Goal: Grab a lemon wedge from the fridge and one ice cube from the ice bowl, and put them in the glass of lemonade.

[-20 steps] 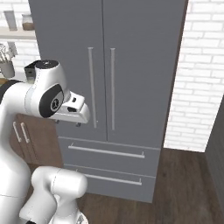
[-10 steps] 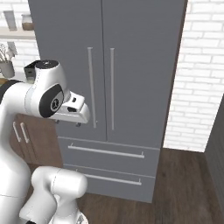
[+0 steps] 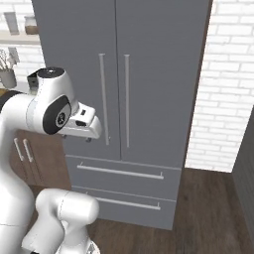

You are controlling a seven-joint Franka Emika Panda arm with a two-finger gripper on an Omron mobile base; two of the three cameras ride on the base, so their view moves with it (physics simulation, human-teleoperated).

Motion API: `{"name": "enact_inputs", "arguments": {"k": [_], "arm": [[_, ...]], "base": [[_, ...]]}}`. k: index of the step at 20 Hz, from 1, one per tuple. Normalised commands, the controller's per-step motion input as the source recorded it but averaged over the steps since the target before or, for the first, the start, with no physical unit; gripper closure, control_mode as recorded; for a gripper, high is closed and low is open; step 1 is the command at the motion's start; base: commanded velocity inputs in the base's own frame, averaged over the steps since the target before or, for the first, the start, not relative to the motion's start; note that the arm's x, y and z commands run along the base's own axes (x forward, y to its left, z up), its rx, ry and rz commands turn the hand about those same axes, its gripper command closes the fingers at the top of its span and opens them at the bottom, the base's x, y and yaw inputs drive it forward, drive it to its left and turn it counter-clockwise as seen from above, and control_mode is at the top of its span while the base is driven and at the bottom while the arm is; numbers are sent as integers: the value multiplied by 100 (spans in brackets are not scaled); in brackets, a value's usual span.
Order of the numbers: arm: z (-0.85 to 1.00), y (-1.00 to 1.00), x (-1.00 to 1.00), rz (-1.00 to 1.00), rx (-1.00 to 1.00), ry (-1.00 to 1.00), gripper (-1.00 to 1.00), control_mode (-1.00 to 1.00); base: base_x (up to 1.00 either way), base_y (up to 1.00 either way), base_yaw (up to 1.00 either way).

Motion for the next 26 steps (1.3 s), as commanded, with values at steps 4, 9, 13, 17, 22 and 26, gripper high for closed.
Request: {"name": "enact_inputs", "arguments": {"k": [4, 9, 13, 17, 22, 26], "arm": [[39, 0, -11, 0, 1, -34, -100, -100], [41, 0, 5, -3, 0, -12, -100, -100], [6, -14, -7, -2, 5, 3, -100, -100], [0, -20, -16, 9, 1, -8, -100, -100], [3, -69, -19, -5, 6, -5, -100, -100], [3, 14, 48, -27, -3, 5, -100, -100]], "base": [[0, 0, 0], [0, 0, 0], [0, 0, 0], [0, 0, 0], [0, 0, 0], [0, 0, 0]]}}
